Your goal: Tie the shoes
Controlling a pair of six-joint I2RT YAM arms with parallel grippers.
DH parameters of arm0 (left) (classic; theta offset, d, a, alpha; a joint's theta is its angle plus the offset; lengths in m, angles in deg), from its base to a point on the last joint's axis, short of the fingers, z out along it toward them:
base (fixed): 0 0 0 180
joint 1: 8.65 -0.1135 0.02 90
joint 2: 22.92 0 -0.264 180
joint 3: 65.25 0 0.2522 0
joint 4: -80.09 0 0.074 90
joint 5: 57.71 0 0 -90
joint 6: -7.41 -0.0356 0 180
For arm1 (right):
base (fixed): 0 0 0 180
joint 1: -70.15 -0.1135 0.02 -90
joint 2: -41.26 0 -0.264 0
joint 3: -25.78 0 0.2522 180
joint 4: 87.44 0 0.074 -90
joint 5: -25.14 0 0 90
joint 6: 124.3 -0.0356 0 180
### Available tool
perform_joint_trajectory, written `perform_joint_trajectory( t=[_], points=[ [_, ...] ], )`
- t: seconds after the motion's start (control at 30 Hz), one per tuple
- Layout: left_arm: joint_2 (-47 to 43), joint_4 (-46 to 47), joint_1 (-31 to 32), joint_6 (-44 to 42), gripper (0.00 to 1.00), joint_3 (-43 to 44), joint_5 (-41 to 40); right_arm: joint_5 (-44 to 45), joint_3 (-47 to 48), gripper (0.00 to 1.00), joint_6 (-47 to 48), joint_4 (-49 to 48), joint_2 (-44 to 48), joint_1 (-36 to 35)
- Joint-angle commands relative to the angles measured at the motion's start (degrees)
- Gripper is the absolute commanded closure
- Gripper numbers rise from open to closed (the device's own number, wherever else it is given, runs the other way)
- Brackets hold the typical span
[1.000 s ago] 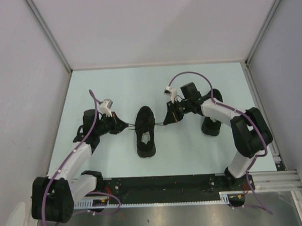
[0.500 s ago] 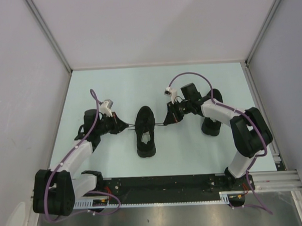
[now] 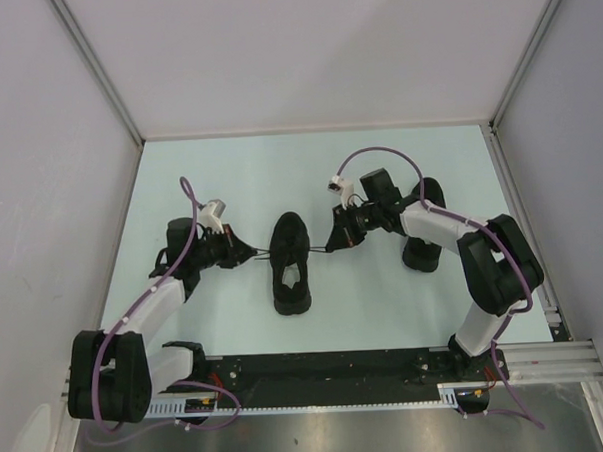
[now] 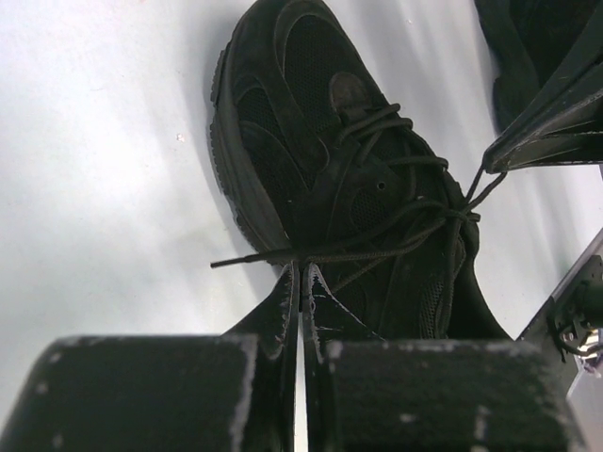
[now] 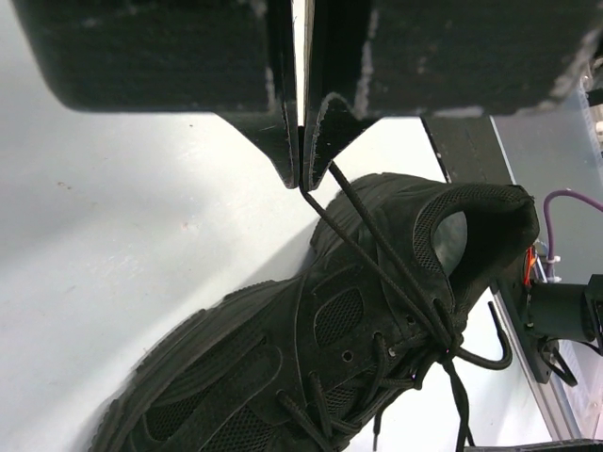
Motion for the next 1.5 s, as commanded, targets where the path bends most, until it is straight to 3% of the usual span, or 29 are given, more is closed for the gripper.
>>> perform_joint_trajectory(
  t=[0.0, 0.07, 0.1, 0.17, 0.2, 0.23, 0.27, 0.3, 0.37, 0.5, 0.53, 0.6, 0.73, 0.9, 1.03, 1.17, 1.33, 1.47],
  points=[
    [-3.2, 0.9, -0.1, -1.9, 0.98, 2.6, 1.3, 2.6, 1.6, 0.97, -2.6, -0.6, 2.4, -1.8],
    [-4.3, 1.5, 1.0, -2.5, 0.89, 3.2, 2.1, 2.6, 2.6, 0.87, -3.5, -0.8, 3.0, -2.4],
    [-5.0, 1.7, 1.6, -2.8, 0.87, 3.5, 2.8, 2.5, 3.3, 0.77, -3.8, -0.5, 3.2, -2.7],
    [-5.4, 1.5, 2.9, -3.6, 0.8, 4.6, 3.4, 2.1, 5.7, 0.75, -4.1, 0.0, 3.2, -2.8],
    [-5.9, 1.7, 3.4, -3.8, 0.76, 5.3, 4.2, 2.3, 6.5, 0.69, -3.9, 0.4, 3.1, -3.1],
    [-6.2, 1.6, 4.0, -4.7, 0.71, 5.9, 4.3, 2.3, 8.1, 0.64, -3.5, 0.7, 3.2, -3.2],
    [-6.6, 1.2, 5.3, -5.4, 0.59, 6.4, 4.2, 2.6, 9.1, 0.59, -3.0, 1.1, 3.2, -3.2],
    [-7.5, -0.1, 5.9, -6.3, 0.55, 8.0, 3.7, 2.8, 9.8, 0.47, -2.2, 2.1, 3.1, -3.2],
    [-8.5, -1.5, 6.8, -9.0, 0.45, 9.5, 3.0, 3.1, 12.1, 0.37, -1.1, 3.2, 3.7, -2.8],
    [-10.0, -9.6, 7.0, -15.5, 0.27, 18.1, 1.5, 3.8, 15.7, 0.13, 1.2, 4.6, 6.0, -1.3],
    [-10.0, -11.4, 7.0, -18.3, 0.15, 20.2, 0.4, 4.0, 16.3, 0.09, 1.7, 4.9, 6.6, -0.6],
    [-9.4, -18.3, 7.0, -22.5, 0.01, 27.0, -1.1, 4.5, 18.0, 0.02, 2.2, 5.4, 8.4, 1.5],
    [-4.4, -32.0, 6.8, -27.5, 0.0, 39.7, -9.3, 5.9, 18.8, 0.0, 2.6, 7.3, 11.5, 6.1],
    [-0.9, -43.6, 1.3, -26.1, 0.0, 47.8, -6.8, 6.9, 14.9, 0.0, 2.6, 10.5, 18.3, 14.5],
    [-0.9, -45.2, -3.1, -21.9, 0.0, 44.8, -9.4, 8.7, 9.5, 0.0, 5.3, 16.9, 23.0, 20.4],
    [-3.1, -42.2, -4.0, -20.0, 0.0, 35.5, -11.5, 12.1, 4.8, 0.0, 8.8, 24.7, 26.0, 23.0],
    [-3.6, -40.0, -4.0, -19.6, 0.0, 29.4, -15.5, 14.1, -4.9, 0.0, 8.4, 23.8, 33.8, 23.8],
    [-4.0, -39.2, -4.0, -19.3, 0.01, 28.3, -16.2, 13.9, -6.4, 0.0, 8.1, 23.9, 35.0, 25.0]
  ],
)
